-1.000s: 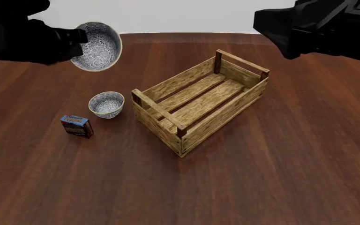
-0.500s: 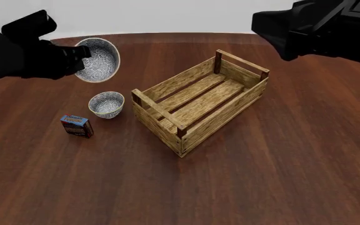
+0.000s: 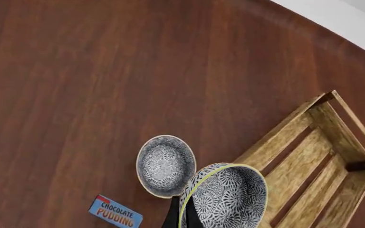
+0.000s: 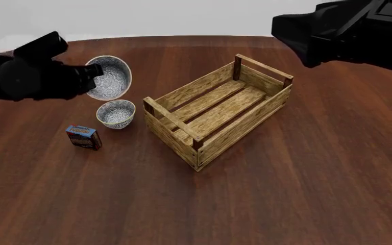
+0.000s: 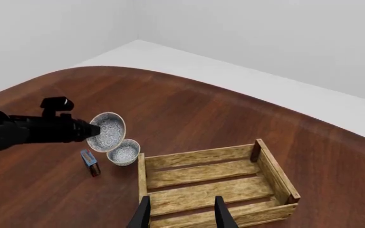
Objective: Stack the right bowl on the left bowl and place them in the tray.
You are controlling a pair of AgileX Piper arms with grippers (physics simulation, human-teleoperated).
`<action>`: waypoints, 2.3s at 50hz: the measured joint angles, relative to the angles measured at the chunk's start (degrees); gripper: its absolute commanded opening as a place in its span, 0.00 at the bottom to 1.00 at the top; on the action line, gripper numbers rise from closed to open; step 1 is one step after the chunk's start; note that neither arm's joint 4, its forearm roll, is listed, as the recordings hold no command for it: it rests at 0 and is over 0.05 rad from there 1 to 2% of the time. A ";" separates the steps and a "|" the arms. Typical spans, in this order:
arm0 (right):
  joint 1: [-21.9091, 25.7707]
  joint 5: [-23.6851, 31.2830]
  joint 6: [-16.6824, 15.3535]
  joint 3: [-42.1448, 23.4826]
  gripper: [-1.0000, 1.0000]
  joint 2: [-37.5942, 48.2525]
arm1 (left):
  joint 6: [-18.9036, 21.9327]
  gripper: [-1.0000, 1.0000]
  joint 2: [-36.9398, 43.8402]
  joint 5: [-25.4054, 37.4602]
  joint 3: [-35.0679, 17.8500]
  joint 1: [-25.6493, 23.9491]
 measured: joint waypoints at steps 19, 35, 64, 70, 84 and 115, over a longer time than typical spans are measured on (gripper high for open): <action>0.00 -0.27 -0.19 0.11 1.00 0.36 | -1.42 0.00 5.35 -3.53 -0.89 1.20; -0.04 -0.29 -0.21 0.11 1.00 0.35 | -2.35 0.00 9.52 -5.52 -2.59 2.30; -0.01 -0.18 -0.22 0.10 1.00 0.17 | -3.83 0.00 16.12 -9.13 -3.53 3.49; -0.01 -0.14 -0.24 0.09 1.00 0.11 | -4.07 0.00 17.23 -9.78 -3.48 3.68; 0.03 -0.07 -0.26 0.10 1.00 -0.06 | -4.54 0.00 18.98 -10.88 -3.28 3.69; 0.16 0.25 -0.20 0.05 1.00 -0.63 | -4.77 1.00 19.99 -10.92 -3.31 3.50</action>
